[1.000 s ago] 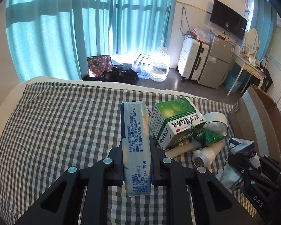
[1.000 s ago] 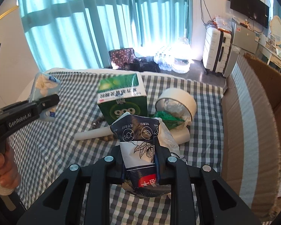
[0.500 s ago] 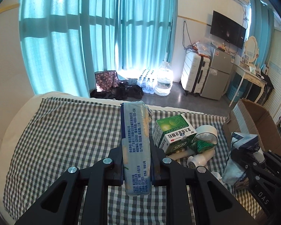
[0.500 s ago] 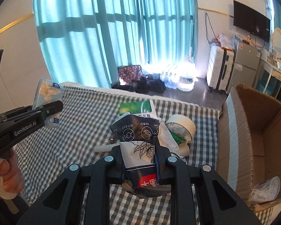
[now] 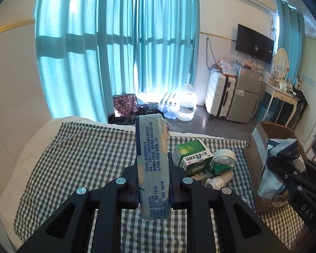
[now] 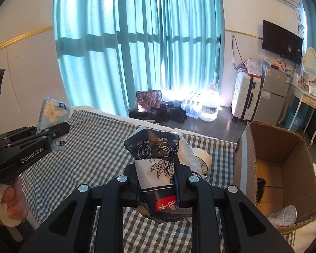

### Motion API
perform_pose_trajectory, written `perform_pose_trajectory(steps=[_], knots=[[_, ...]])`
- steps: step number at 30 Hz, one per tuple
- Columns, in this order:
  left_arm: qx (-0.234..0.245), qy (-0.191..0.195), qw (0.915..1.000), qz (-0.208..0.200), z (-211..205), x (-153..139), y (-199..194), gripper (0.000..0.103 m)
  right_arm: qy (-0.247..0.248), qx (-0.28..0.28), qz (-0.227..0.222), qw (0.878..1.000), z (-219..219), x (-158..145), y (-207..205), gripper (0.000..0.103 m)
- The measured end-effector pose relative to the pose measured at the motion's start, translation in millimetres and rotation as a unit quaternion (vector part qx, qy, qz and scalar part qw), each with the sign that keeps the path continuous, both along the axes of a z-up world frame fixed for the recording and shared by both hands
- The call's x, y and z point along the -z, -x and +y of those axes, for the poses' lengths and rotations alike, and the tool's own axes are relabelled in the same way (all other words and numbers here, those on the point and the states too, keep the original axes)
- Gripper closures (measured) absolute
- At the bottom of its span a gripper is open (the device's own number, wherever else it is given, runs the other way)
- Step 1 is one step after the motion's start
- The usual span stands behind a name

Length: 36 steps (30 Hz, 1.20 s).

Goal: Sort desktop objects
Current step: 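Carry the tissue pack and patterned bag with both tools over the cardboard box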

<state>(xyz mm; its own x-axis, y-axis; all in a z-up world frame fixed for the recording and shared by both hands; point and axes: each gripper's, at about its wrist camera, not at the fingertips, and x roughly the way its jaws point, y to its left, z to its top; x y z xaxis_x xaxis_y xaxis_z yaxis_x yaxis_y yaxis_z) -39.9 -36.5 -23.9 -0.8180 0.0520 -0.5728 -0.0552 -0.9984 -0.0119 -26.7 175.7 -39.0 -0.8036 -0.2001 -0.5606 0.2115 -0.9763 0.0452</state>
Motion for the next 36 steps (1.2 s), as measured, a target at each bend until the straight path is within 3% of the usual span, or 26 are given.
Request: perform_pose_trajectory(steps=[9, 21, 36], knots=[[0.015, 0.001, 0.9997, 0.018, 23, -15, -12, 0.084, 0.0, 0.005, 0.026, 1.0, 18, -21, -17, 0.082], [0.066, -0.007, 0.9973, 0.032, 87, -22, -6, 0.084, -0.005, 0.054, 0.039, 0.998, 74, -31, -28, 0.081], [0.107, -0.013, 0.9939, 0.02, 146, -2, 11, 0.084, -0.03, 0.111, 0.044, 0.992, 121, -25, -20, 0.08]])
